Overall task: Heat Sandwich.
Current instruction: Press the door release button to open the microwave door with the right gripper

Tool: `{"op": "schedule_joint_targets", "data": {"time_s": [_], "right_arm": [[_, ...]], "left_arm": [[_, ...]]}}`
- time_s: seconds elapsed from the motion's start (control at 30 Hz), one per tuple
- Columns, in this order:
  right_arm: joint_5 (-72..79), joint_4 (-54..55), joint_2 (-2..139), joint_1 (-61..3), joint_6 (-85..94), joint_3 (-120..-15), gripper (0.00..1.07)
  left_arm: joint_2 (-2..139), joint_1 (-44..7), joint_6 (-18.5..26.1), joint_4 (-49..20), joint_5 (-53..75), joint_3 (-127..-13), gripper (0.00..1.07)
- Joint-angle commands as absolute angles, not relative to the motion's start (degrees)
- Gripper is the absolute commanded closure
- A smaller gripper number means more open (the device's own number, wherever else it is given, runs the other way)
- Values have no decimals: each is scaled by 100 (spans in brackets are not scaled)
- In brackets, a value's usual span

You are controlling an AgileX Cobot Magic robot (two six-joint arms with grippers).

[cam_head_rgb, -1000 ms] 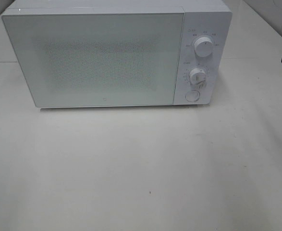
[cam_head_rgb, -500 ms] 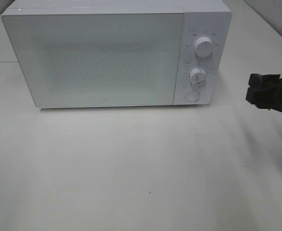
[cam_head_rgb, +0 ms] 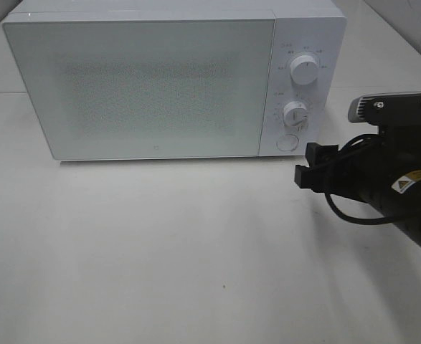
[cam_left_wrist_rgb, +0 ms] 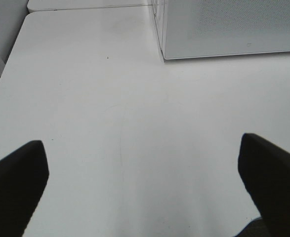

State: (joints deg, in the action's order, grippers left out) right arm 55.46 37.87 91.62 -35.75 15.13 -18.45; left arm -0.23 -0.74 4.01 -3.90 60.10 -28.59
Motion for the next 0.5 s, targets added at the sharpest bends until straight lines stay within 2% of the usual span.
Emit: {"op": "schedule_joint_targets", "data": {"time_s": [0.03,0.2,0.5], "right_arm": [[5678,4034,9362,-3850,1616,-2034,35],[5701,4142,9603,-4091,1616,-2194,35],[5701,4440,9735,-4102,1444,-2257,35]], "left_arm": [[-189,-63,401,-395,5936,-2830,7],[-189,-63,401,-395,5936,-2830,7],[-189,-63,401,-395,5936,-2830,7]]}}
